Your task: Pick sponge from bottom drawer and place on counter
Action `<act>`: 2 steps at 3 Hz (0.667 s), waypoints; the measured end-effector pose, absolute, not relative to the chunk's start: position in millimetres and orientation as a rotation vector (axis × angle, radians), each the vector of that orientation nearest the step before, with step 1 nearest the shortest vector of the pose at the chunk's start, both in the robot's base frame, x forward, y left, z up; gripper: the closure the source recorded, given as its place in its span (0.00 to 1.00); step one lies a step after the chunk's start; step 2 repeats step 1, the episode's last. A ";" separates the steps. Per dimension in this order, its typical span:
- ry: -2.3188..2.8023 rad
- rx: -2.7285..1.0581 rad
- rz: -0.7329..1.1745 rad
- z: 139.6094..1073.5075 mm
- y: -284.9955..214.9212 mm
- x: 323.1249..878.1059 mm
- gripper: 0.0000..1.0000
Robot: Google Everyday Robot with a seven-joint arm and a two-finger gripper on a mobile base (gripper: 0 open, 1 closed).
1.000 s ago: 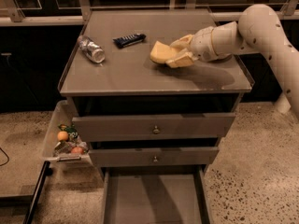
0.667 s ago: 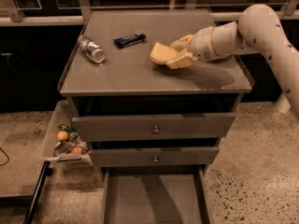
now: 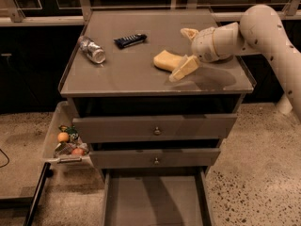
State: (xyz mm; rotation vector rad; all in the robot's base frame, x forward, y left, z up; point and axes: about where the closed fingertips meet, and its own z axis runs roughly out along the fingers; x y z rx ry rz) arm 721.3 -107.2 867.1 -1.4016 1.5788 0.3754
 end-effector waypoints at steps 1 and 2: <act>1.579 -1.402 0.375 867.1 -107.2 721.3 0.00; 1.579 -1.402 0.375 867.1 -107.2 721.3 0.00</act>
Offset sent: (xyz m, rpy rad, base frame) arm 0.0000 0.0000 0.0000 0.0000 0.0000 0.0000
